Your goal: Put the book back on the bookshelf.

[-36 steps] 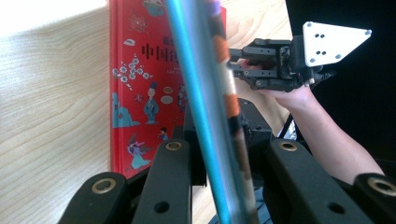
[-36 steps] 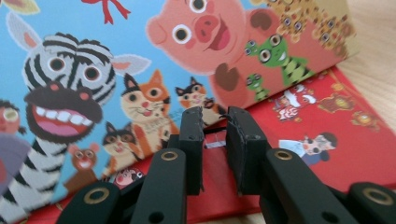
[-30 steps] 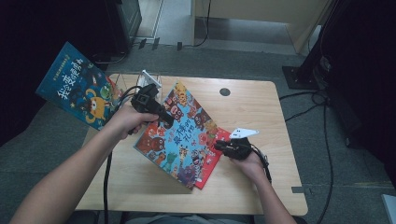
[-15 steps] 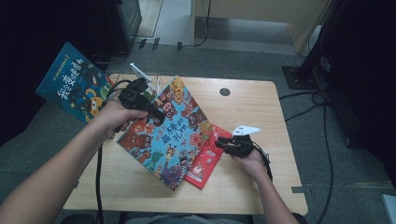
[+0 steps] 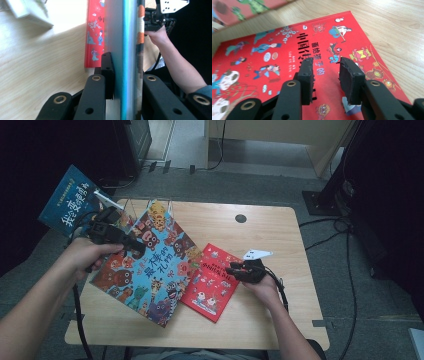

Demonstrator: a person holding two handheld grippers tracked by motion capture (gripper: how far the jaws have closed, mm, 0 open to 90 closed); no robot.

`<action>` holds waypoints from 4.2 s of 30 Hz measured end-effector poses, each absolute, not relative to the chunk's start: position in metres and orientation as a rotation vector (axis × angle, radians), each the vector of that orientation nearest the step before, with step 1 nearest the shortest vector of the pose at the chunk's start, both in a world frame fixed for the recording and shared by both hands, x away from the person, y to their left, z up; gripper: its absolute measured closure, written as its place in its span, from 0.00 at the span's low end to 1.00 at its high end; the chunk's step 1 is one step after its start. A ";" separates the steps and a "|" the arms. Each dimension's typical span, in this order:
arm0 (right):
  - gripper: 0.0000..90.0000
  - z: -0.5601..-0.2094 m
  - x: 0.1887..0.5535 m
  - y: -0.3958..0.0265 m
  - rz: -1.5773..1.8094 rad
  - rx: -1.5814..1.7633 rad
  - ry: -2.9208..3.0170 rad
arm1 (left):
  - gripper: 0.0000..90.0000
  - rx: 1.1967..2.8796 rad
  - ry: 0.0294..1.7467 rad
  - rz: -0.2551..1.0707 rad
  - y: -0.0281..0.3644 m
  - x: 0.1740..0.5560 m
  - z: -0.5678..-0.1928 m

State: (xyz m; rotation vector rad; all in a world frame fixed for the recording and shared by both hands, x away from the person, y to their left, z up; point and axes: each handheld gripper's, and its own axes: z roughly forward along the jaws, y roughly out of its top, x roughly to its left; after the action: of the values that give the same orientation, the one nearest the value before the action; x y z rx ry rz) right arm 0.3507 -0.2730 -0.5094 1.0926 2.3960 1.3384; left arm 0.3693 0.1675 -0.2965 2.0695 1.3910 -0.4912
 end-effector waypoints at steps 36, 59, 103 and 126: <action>0.65 -0.517 0.356 -0.257 1.261 0.912 2.455 | 0.90 1.835 1.722 -0.311 0.323 0.321 -0.260; 0.64 -0.518 0.356 -0.257 1.275 0.911 2.450 | 0.91 1.708 1.866 -0.133 0.358 0.383 -0.211; 0.61 -0.520 0.338 -0.264 1.250 0.906 2.408 | 0.84 1.839 1.873 -0.042 0.303 0.484 -0.249; 0.59 -0.515 0.339 -0.274 1.258 1.036 2.426 | 0.72 1.896 1.660 -0.068 0.277 0.431 -0.230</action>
State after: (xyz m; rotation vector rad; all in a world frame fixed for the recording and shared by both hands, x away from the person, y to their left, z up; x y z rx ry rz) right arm 0.3389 -0.2740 -0.5148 1.0361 2.4265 1.2583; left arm 0.4305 0.2768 -0.2298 1.8959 1.6598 -0.0681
